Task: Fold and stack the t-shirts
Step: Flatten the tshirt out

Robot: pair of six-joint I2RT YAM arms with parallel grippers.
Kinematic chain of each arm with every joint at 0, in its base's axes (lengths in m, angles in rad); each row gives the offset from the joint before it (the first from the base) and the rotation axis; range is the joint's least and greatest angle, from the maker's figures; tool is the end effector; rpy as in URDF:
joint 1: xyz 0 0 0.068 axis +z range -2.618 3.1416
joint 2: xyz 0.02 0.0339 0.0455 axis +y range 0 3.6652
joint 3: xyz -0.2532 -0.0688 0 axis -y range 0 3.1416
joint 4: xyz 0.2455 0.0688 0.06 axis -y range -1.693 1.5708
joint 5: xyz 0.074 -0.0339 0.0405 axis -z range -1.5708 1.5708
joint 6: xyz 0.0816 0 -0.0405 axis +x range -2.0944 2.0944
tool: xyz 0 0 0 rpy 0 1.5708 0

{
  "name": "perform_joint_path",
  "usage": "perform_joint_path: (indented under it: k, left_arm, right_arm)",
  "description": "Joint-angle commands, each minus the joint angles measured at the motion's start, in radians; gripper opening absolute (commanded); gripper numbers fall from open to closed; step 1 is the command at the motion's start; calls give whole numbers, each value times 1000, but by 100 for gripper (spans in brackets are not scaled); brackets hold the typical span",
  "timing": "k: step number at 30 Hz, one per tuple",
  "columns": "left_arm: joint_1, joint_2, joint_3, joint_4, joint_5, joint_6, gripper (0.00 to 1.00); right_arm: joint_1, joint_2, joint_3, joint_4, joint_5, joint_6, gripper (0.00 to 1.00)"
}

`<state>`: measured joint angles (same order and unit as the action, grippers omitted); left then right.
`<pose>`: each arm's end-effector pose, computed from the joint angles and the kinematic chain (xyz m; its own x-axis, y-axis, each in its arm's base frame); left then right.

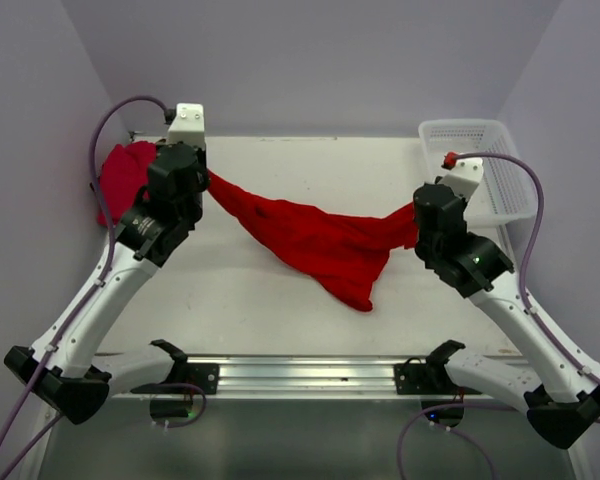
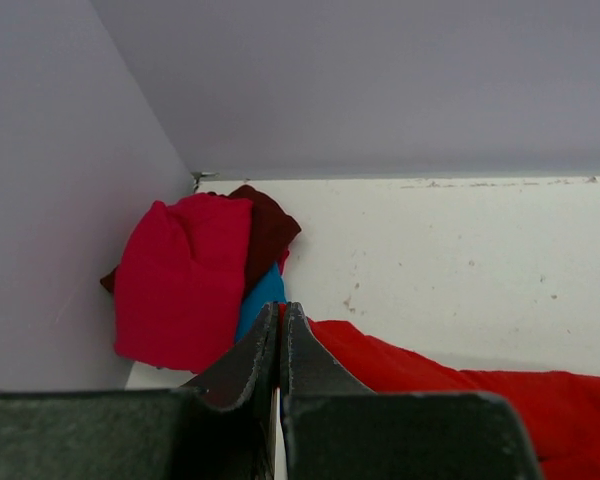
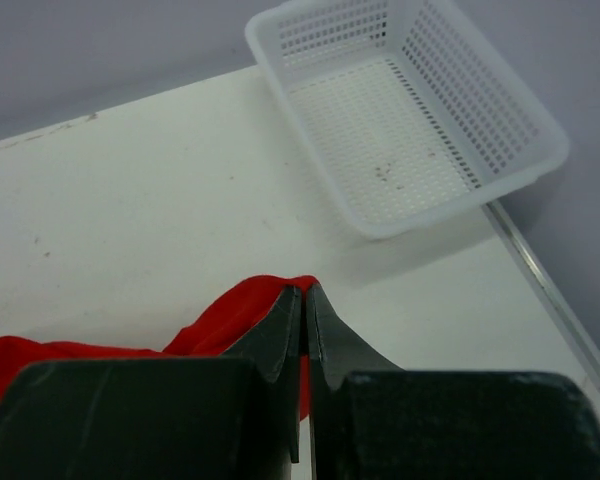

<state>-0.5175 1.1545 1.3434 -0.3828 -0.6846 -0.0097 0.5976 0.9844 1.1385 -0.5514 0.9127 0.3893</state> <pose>0.2707 -0.0947 0.4237 -0.1659 0.0858 -0.9824 -0.1576 0.9811 0.1123 0.2244 0.0747 0.3734 -0.1977 0.1463 -0.9693 0.3610 0.9302 0.0668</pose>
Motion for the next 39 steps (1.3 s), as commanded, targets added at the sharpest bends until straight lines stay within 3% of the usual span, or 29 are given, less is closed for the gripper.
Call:
perform_joint_path:
  k: [1,8,13,27,39]
  left_arm:
    - [-6,-82,33,65,-101,43,0]
    - [-24,-208,57,194,-222,178,0]
    - [-38,-285,98,272,-181,238,0]
    - [-35,-274,367,104,109,134,0]
    - [-47,-211,321,136,-39,201,0]
  right_arm:
    - [2,-32,26,-35,189,36,0]
    - [2,-115,-22,30,302,14,0]
    - [2,-138,-5,24,328,7,0]
    - [2,-309,-34,252,371,-222,0]
    - [1,-108,40,128,384,-162,0]
